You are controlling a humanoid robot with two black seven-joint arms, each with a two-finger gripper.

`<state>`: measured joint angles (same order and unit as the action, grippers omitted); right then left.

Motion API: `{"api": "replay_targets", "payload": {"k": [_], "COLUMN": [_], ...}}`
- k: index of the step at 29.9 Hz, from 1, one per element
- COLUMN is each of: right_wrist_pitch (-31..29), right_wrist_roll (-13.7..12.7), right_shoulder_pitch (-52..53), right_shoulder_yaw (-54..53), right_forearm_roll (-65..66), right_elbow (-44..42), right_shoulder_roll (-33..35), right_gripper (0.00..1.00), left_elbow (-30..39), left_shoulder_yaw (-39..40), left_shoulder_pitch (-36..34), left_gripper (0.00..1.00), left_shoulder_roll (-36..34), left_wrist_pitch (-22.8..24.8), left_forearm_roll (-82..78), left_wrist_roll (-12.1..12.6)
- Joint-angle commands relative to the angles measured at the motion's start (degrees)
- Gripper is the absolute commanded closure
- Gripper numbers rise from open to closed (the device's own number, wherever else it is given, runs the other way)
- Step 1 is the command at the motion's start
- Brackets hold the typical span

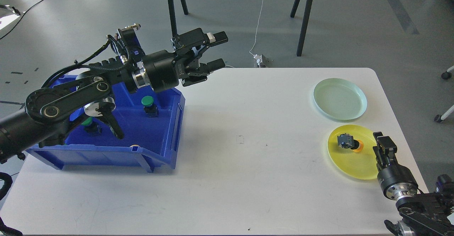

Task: Pass button and place on color plate
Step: 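Withdraw both grippers away from the plates and bin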

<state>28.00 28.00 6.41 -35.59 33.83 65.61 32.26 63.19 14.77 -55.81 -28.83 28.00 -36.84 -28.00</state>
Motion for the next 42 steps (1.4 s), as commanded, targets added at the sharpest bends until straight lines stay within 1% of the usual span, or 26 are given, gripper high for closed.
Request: {"api": "replay_targets", "payload": {"k": [1, 6, 8, 11, 13, 15, 18, 19, 23, 25, 26, 27, 28, 29, 30, 32, 33, 36, 38, 39, 42], "right_wrist_pitch": [0.0, 0.0, 0.0, 0.0, 0.0, 0.0, 0.0, 0.0, -17.1, -24.8, -29.3, -32.3, -37.1, -40.4, -44.9, -53.0, -56.0, -56.0, -56.0, -56.0, -56.0], "right_wrist_roll": [0.0, 0.0, 0.0, 0.0, 0.0, 0.0, 0.0, 0.0, 0.0, 0.0, 0.0, 0.0, 0.0, 0.0, 0.0, 0.0, 0.0, 0.0, 0.0, 0.0, 0.0], "right_shoulder_pitch": [0.0, 0.2, 0.5, 5.2, 9.0, 11.2, 15.8, 17.4, 21.7, 24.2, 26.4, 27.5, 29.1, 30.0, 30.8, 33.1, 34.1, 35.0, 34.9, 34.6, 33.4], "right_shoulder_yaw": [-0.3, -2.5, -4.3, -4.8, -4.4, -4.5, -5.1, -5.4, -7.1, -6.7, -6.2, -5.9, -5.2, -4.7, -4.2, -3.6, -3.5, -3.0, -3.0, -3.0, -3.3], "right_forearm_roll": [-0.2, -0.3, -0.9, -3.7, -4.6, -4.6, -5.0, -5.0, -6.7, -12.0, -16.3, -19.5, -23.6, -26.1, -28.8, -32.4, -33.5, -34.1, -33.7, -33.7, -33.7], "right_elbow": [1.9, 5.8, 7.8, 9.4, 10.6, 12.2, 14.2, 14.2, 12.4, 10.2, 8.9, 8.2, 7.2, 6.4, 5.0, 1.8, 0.3, -2.6, -2.9, -2.9, -2.7], "right_shoulder_roll": [0.2, 0.9, 1.0, 1.0, 1.1, 2.0, 5.8, 6.1, 6.0, 5.9, 5.6, 5.4, 5.2, 5.2, 5.1, 5.1, 5.1, 5.0, 5.0, 4.9, 4.4], "right_gripper": [0.41, 0.4, 0.37, 0.35, 0.3, 0.27, 0.24, 0.21, 0.11, 0.06, 0.06, 0.05, 0.04, 0.04, 0.03, 0.02, 0.02, 0.02, 0.02, 0.02, 0.02], "left_elbow": [0.0, 0.0, -0.1, -1.9, -5.3, -9.3, -15.4, -17.6, -24.2, -26.4, -27.5, -27.9, -28.0, -28.0, -28.0, -28.1, -28.0, -28.0, -27.2, -26.0, -18.5], "left_shoulder_yaw": [0.0, 0.1, 0.1, 1.7, 4.4, 6.7, 7.8, 7.9, 7.8, 7.7, 7.7, 7.7, 7.5, 7.4, 7.5, 7.6, 7.6, 7.7, 7.9, 7.9, 7.8], "left_shoulder_pitch": [0.0, 0.0, 0.2, 1.6, 3.3, 4.0, 4.0, 3.7, 3.3, 3.3, 3.4, 3.4, 3.5, 3.5, 3.6, 3.7, 3.6, 3.1, 1.2, -0.2, -2.0], "left_gripper": [0.01, 0.01, 0.01, 0.01, 0.01, 0.01, 0.01, 0.01, 0.0, 0.0, 0.0, 0.0, 0.0, 0.0, 0.0, 0.0, 0.0, 0.0, 0.0, 0.0, 0.0], "left_shoulder_roll": [0.0, 0.0, -0.1, -0.7, -1.1, -1.9, -3.3, -3.8, -5.4, -6.8, -8.1, -9.0, -10.5, -11.8, -13.3, -15.4, -16.1, -17.1, -16.8, -16.9, -19.3], "left_wrist_pitch": [0.0, 0.0, 0.0, 0.0, 0.0, 0.0, 0.0, 0.0, 0.0, 0.0, 0.0, 0.0, 0.0, 0.0, 0.0, 0.0, 0.0, 0.0, 0.0, 0.0, 0.0], "left_forearm_roll": [0.0, 0.2, 1.9, 7.6, 10.2, 10.5, 10.4, 10.3, 10.0, 9.9, 9.9, 9.9, 9.7, 9.3, 7.9, 4.9, 3.3, -5.9, -14.4, -18.6, -27.0], "left_wrist_roll": [0.0, 0.0, 0.0, 0.0, 0.0, 0.0, 0.0, 0.0, 0.0, 0.0, 0.0, 0.0, 0.0, 0.0, 0.0, 0.0, 0.0, 0.0, 0.0, 0.0, 0.0]}}
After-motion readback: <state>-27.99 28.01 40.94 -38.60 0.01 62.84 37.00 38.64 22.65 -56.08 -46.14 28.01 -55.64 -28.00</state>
